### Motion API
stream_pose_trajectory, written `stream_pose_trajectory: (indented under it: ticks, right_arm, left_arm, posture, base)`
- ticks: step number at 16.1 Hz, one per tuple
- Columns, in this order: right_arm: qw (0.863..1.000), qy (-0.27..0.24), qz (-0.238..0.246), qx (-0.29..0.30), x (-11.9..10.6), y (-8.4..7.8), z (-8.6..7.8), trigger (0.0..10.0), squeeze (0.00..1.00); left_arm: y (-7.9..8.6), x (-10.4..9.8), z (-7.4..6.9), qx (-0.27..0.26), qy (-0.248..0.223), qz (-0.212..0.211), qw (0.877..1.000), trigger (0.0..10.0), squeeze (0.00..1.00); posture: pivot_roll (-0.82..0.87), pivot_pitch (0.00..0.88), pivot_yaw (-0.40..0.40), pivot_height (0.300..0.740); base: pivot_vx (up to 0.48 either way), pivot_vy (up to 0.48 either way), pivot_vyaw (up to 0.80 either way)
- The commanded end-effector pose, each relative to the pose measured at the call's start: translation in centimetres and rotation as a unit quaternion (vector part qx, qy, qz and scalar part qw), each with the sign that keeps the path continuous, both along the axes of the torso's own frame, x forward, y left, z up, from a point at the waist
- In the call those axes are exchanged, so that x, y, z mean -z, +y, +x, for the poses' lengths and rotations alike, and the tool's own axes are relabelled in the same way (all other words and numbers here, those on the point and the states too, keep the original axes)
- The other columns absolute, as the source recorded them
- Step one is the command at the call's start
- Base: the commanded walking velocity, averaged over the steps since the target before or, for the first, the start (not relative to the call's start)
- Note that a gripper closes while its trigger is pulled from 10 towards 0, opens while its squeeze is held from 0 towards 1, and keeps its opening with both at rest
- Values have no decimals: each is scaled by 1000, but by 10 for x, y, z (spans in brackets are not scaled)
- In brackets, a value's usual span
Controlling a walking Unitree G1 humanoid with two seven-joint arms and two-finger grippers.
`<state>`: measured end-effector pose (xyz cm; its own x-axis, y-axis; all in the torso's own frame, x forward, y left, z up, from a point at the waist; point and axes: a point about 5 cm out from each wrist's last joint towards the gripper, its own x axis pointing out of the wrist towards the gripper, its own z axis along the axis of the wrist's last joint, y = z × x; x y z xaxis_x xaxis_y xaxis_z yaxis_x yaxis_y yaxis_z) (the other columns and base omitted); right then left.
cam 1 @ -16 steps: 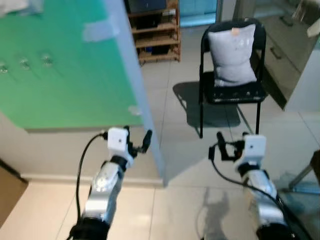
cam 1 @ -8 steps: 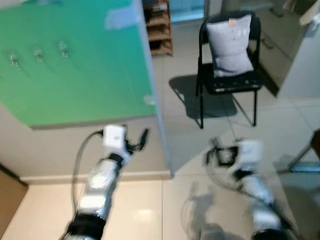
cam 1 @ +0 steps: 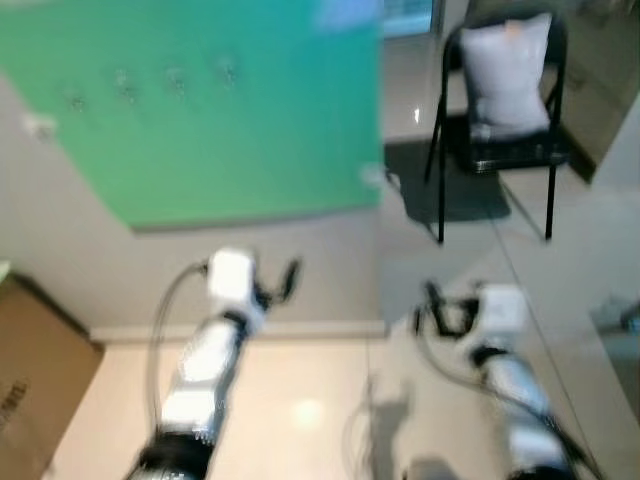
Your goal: Hang keys on a hook
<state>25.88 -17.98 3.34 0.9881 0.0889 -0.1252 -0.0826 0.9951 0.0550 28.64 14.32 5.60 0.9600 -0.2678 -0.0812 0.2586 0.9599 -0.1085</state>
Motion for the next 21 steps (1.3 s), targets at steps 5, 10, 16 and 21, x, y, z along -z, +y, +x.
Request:
stream_pose_trajectory:
  ticks: [5, 10, 16, 21]
  right_arm:
    - [1000, 4, -6, 8, -1, -9, -3, 10000, 0]
    - [998, -58, -18, 33, -21, -17, 1, 10000, 0]
    - [995, -88, -50, 5, -50, -23, 22, 10000, 0]
    - [998, -55, -38, -20, -34, 4, 25, 10000, 0]
  left_arm:
    - [-5, -2, 3, 1, 11, -6, 1000, 10000, 0]
    - [9, -2, 3, -33, 6, -13, 999, 10000, 0]
    - [27, -4, -6, -35, -6, -9, 999, 10000, 0]
    - [3, -5, -2, -18, -7, 4, 1000, 10000, 0]
  posture:
    - [-328, 1, 175, 740]
    - [-329, 0, 178, 740]
    - [-288, 0, 160, 740]
    - [-267, 0, 156, 740]
  base:
    - [0, 469, 0]
    - [0, 465, 0]
    - [-47, 439, 0]
    - [0, 0, 531]
